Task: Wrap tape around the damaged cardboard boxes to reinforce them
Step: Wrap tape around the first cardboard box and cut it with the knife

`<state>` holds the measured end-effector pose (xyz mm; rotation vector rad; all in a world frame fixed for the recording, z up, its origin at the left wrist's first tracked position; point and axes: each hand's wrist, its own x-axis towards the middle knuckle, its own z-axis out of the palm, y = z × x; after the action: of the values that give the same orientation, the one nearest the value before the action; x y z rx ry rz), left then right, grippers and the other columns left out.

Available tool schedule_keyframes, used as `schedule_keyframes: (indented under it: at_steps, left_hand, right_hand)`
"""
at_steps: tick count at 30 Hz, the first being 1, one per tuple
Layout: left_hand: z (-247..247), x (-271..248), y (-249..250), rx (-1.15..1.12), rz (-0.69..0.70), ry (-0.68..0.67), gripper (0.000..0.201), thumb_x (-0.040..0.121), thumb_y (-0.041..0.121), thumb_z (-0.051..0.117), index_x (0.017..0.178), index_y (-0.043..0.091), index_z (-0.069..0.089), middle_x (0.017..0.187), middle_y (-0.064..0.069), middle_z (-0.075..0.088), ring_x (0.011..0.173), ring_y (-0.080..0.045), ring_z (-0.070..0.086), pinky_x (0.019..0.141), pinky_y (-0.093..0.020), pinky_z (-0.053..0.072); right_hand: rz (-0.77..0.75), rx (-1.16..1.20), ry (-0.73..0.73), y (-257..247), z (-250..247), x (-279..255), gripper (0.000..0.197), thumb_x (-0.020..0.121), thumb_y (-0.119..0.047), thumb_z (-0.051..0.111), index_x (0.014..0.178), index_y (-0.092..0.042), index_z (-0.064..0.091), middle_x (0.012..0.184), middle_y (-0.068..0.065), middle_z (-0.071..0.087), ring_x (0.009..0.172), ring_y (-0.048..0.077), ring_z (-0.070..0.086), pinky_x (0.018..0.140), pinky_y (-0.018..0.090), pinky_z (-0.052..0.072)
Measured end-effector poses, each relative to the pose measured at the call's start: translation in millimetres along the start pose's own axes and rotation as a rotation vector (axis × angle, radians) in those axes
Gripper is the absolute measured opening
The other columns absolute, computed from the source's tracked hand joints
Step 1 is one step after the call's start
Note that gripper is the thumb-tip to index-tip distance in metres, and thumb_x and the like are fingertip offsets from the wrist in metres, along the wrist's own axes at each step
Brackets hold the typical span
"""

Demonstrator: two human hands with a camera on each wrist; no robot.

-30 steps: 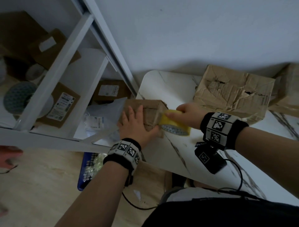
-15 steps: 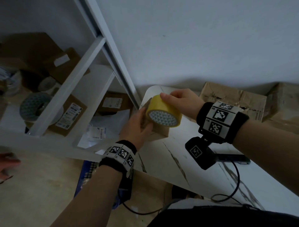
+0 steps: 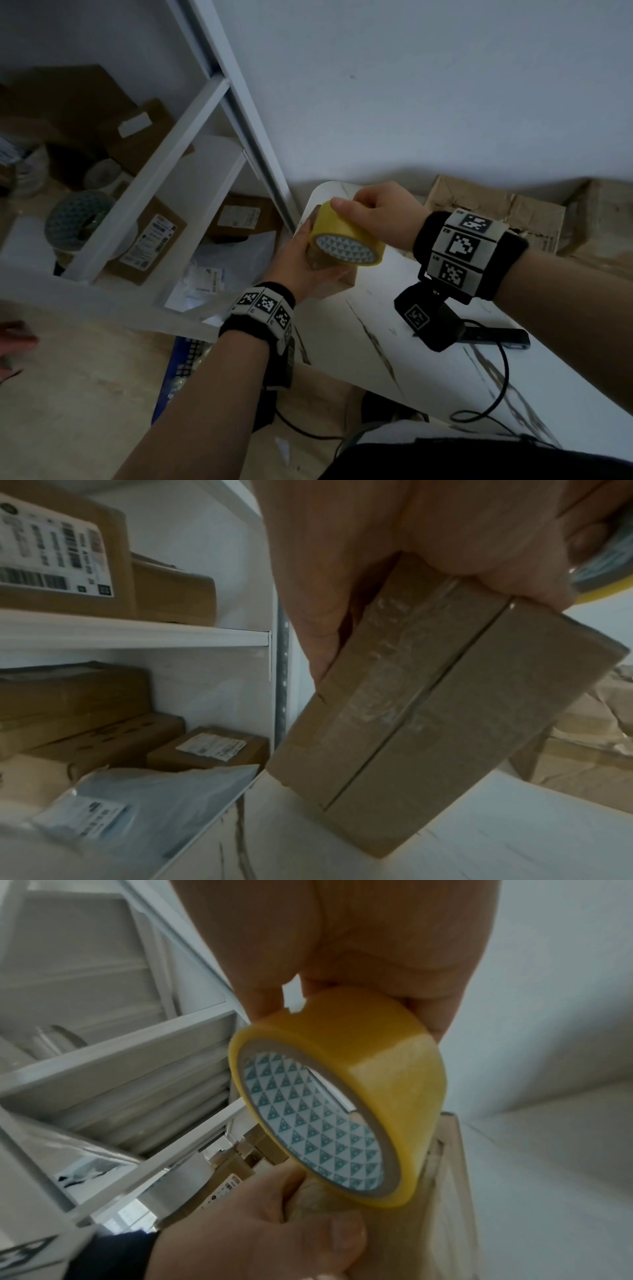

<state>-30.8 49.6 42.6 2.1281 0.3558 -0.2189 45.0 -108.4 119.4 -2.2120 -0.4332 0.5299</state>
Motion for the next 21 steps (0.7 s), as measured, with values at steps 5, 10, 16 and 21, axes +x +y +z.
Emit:
schedule_keyframes:
  at_steps: [5,10,16,21]
  left_hand:
    - [-7,-1,2,-0.014,-0.043,-0.016,0.089,0.075,0.024,0.078,0.147,0.026,0.026,0.116,0.012,0.049,0.105,-0.007,0.051,0.072,-0.010,0.040]
    - [-15,-2,-6,-0.080,-0.104,-0.028,0.084,0.074,0.024,0.078,0.145,0.025,0.033,0.119,0.005,0.056,0.109,-0.013,0.057,0.081,-0.022,0.051]
    - [-16,-4,-6,-0.079,-0.098,-0.008,0.073,0.077,0.023,0.076,0.141,0.024,0.040,0.114,0.007,0.056,0.101,-0.010,0.054,0.078,-0.019,0.046]
    - [-18,-3,-10,-0.112,-0.131,-0.003,0.071,0.077,0.026,0.076,0.139,0.022,0.042,0.121,0.003,0.059,0.109,-0.014,0.056,0.084,-0.024,0.048]
  right_hand:
    - [-0.014,-0.257,0.089,-1,-15,-1,0.053,0.082,-0.058,0.057,0.065,-0.008,0.059,0.057,0.003,0.049,0.053,0.012,0.046,0.048,0.025,0.034]
    - [0.108,-0.401,0.009,24,-10,-3,0.056,0.078,-0.062,0.059,0.063,-0.008,0.056,0.057,0.005,0.047,0.056,0.018,0.047,0.053,0.027,0.036]
    - [0.152,-0.412,-0.049,32,8,1,0.054,0.084,-0.057,0.057,0.060,-0.009,0.048,0.056,0.004,0.040,0.053,0.016,0.040,0.047,0.024,0.029]
    - [0.185,-0.408,-0.071,34,17,11,0.054,0.084,-0.056,0.057,0.056,-0.010,0.045,0.054,0.002,0.039,0.050,0.014,0.038,0.046,0.023,0.028]
